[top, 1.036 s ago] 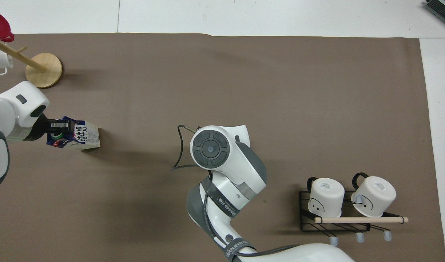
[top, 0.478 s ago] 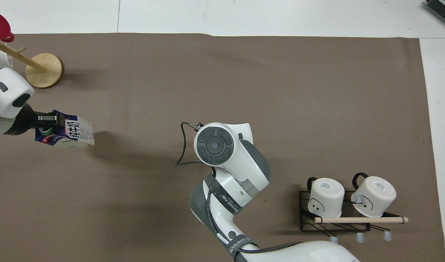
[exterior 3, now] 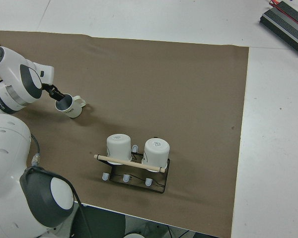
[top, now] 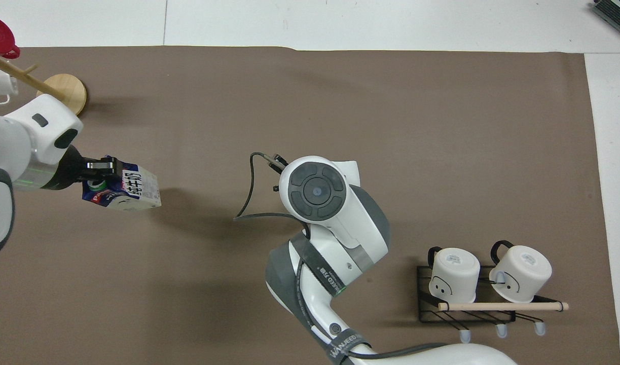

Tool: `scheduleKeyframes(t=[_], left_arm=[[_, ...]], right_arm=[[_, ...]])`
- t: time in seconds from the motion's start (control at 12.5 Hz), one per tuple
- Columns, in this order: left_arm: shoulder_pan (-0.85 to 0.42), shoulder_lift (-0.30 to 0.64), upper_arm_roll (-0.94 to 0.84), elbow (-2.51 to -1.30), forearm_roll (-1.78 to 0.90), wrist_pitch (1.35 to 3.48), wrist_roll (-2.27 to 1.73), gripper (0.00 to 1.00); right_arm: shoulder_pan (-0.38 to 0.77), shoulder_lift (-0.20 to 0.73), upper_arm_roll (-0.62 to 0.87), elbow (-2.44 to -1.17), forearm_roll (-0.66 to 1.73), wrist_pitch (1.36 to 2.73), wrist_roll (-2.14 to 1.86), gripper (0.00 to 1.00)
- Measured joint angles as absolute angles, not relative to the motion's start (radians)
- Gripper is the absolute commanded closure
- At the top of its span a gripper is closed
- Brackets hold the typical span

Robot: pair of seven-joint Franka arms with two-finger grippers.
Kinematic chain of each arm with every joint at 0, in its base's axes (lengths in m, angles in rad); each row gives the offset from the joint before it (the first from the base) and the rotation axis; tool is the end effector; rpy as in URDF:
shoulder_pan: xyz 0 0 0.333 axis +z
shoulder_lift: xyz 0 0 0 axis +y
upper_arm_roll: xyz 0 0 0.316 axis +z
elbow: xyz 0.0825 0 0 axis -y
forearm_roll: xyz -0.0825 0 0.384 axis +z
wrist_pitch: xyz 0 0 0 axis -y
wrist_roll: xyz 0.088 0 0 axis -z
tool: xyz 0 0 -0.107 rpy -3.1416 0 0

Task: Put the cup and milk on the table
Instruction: 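Lower the mug and open the right gripper while the left gripper lifts the carton, then withdraw the right gripper while the left gripper carries the carton beside the mug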

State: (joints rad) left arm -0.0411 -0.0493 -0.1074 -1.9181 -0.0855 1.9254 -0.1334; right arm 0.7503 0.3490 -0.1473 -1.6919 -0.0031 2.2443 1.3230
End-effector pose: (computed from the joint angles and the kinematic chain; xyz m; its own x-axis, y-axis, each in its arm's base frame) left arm 0.5451 -0.0885 0.5170 0.9989 0.0142 0.0446 0.0104 -0.9965 0.0830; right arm 0.5484 0.3898 0.4166 0.7519 -0.6514 0.1016 -0.6290 -0.7549 -0.1858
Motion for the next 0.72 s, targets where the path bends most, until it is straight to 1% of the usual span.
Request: scheduleKeyframes(t=[0.16,0.4,0.72], left_arm=[[-0.051,-0.049,-0.166,-1.914,-0.110,1.925,-0.208,0.71],[-0.134,-0.049,-0.187,-1.909,-0.146,1.927,-0.315,0.71],[-0.259,-0.042,-0.188,-1.908,-0.154,1.979,-0.433,0.71]], right_arm=[[0.720,0.283,-0.148,-1.688,-0.001,2.172,1.276,0.00],[0.651,0.186,-0.149,-1.688,0.001,2.047,1.090,0.00],[0.521,0.123,-0.152,-1.690,0.003,1.924,0.780,0.00]])
